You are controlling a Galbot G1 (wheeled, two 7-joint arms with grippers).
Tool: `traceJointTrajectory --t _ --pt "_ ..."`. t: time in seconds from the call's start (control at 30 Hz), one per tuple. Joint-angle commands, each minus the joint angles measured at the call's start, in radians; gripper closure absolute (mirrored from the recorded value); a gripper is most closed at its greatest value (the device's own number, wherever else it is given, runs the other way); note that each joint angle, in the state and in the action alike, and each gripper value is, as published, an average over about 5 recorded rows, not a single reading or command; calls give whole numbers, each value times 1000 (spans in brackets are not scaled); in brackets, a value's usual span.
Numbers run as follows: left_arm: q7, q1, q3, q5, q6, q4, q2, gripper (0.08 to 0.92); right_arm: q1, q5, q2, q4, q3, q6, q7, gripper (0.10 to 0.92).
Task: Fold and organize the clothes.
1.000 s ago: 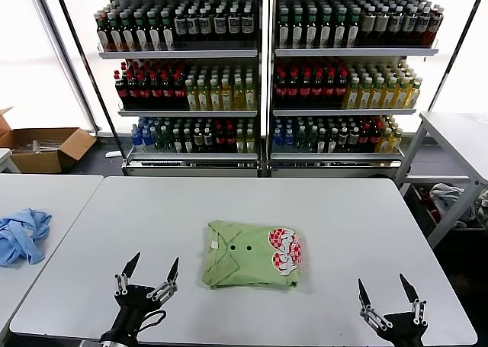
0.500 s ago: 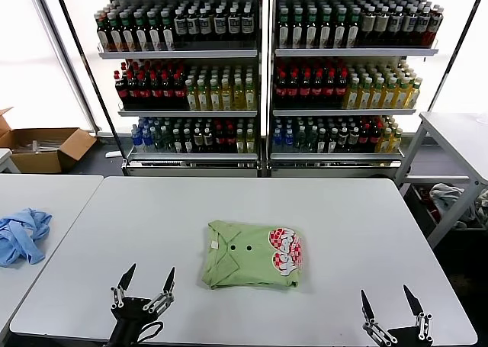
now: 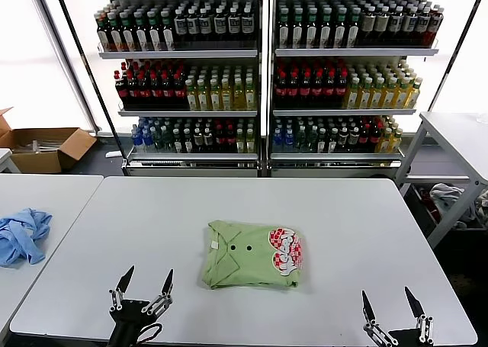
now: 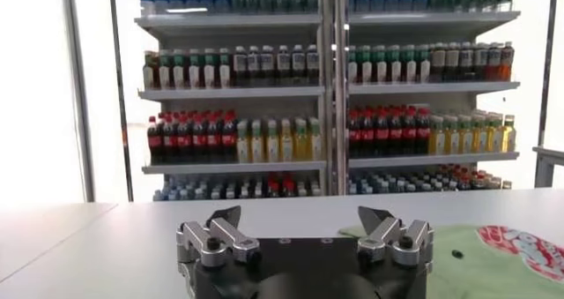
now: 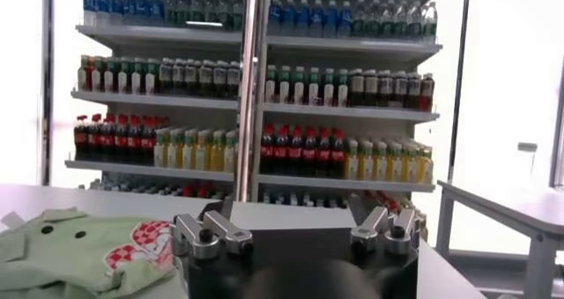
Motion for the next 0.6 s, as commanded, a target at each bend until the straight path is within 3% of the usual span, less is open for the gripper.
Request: traceJointTrajectory --t 0.03,0.6 --pt "-3 4 0 1 -7 2 0 177 -4 5 2 -3 -6 12 5 203" --pt "-13 1 -8 -7 -11 19 0 177 2 -5 18 -18 -46 16 49 203"
